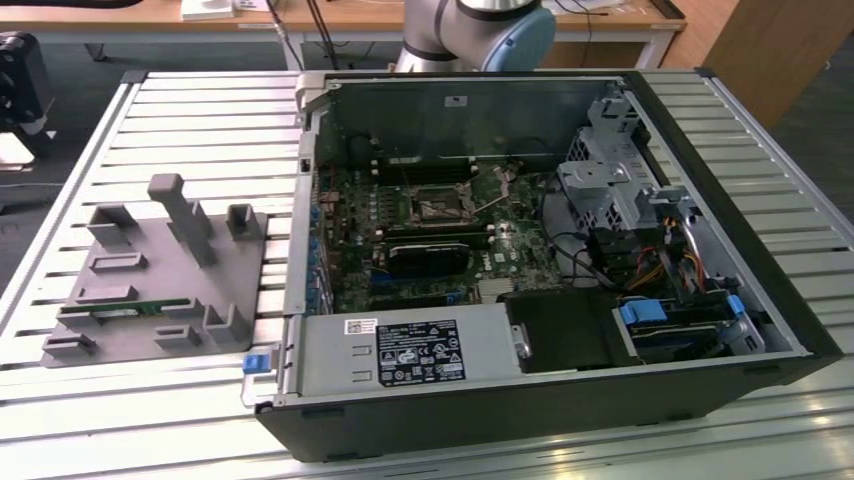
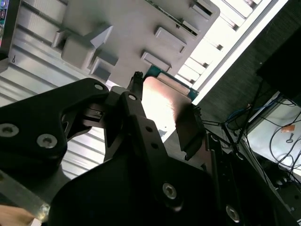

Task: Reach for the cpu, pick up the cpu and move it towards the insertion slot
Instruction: 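Pick up the cpu and move it towards the insertion slot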

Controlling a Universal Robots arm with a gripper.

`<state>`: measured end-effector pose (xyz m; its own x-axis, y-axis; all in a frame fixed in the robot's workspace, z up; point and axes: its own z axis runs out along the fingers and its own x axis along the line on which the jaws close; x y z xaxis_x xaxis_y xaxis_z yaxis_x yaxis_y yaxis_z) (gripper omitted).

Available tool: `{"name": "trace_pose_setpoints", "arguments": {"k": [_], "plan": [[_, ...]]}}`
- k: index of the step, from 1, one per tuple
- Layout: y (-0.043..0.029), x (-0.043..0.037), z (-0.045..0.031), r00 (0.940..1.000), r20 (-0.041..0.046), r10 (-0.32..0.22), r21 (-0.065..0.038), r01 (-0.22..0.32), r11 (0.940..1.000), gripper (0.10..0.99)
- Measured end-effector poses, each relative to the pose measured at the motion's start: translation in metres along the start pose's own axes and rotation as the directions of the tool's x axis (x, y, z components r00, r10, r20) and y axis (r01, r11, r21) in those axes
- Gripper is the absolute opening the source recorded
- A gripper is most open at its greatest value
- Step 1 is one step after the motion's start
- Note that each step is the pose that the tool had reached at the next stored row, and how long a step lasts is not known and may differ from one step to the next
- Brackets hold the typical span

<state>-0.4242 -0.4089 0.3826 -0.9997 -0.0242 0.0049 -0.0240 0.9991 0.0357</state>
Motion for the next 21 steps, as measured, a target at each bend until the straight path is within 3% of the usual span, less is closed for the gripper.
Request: {"name": "trace_pose_setpoints", "arguments": {"k": [6, 13, 21], "plan": [[-0.0001, -0.0058, -0.0003, 1.0, 0.0, 0.0, 0.0, 0.0, 1.0, 0.533], [0.0002, -0.0068, -0.0103, 1.0, -0.0001, 0.0, 0.0, 0.0, 1.0, 0.533], [0.0, -0.0184, -0.0105, 1.0, -0.0001, 0.001, 0.0, -0.001, 1.0, 0.533]]}}
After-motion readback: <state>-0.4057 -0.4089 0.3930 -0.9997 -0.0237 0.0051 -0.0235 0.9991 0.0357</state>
